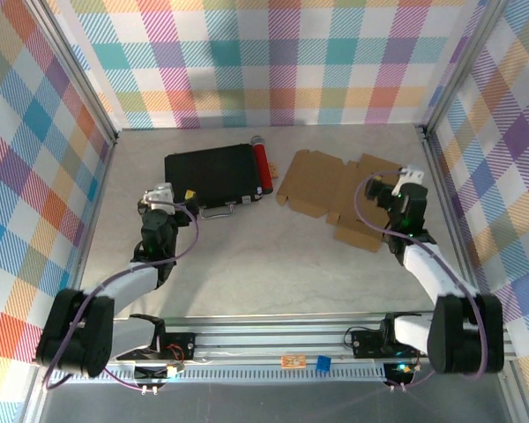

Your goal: Fold the paper box

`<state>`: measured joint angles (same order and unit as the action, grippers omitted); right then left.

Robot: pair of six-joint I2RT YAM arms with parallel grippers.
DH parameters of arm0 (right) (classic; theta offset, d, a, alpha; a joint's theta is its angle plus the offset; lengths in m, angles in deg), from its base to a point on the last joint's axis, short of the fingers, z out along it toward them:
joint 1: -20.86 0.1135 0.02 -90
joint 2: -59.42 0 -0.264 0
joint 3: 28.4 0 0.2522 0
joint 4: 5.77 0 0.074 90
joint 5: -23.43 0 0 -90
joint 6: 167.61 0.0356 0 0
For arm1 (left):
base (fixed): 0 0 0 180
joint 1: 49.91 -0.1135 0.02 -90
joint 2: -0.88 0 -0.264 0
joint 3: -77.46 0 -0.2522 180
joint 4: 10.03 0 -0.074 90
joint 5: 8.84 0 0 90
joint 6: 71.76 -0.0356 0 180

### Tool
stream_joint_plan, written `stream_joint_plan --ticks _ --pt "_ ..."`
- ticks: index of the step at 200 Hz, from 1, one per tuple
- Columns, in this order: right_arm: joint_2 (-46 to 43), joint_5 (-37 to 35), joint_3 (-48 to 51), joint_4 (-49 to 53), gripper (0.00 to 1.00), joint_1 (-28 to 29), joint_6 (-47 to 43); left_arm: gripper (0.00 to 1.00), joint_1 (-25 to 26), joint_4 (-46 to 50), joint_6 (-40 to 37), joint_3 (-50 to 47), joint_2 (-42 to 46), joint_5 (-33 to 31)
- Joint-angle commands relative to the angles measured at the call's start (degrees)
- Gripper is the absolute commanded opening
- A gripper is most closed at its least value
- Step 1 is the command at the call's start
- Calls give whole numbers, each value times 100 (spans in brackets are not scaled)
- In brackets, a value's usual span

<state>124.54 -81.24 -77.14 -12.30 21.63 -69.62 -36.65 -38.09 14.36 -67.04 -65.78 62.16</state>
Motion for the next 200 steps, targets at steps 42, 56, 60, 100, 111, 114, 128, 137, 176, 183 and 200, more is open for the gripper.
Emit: stream_joint_plan --ticks 42,56,60,100,111,114,128,137,176,183,200 --pt "-707 -33 -2970 1974 99 21 -52 100 1047 413 -787 2372 48 -941" --pt "-676 171 -3440 2371 99 23 47 100 1119 486 -799 2754 -23 -904" --pt "-700 211 -3559 2513 99 25 105 100 1133 474 -796 2824 -29 -897" --pt "-1356 -56 -3906 4308 99 10 2283 100 1241 3559 2202 4310 452 -797" --pt "-1619 -230 -3685 4915 99 8 3075 100 1122 4571 3207 4680 432 -421" --pt "-1681 -64 -3549 4883 99 0 3009 100 1049 4665 3373 4756 378 -84" --pt "-1574 551 -3555 5639 99 -4 2753 100 891 5428 3679 5341 -122 1275" --pt "-1289 424 -3871 6812 99 -6 3086 100 1055 6214 3783 5768 -503 1473" --pt "-552 624 -2949 8146 92 -268 3222 90 1958 6727 4315 5952 -1849 2593" --pt "-462 862 -2670 7958 90 -416 3121 85 2144 6718 4398 6045 -2134 2761" --pt "-276 1439 -2003 7298 84 -815 2916 68 2597 6670 4481 6418 -2890 3082"
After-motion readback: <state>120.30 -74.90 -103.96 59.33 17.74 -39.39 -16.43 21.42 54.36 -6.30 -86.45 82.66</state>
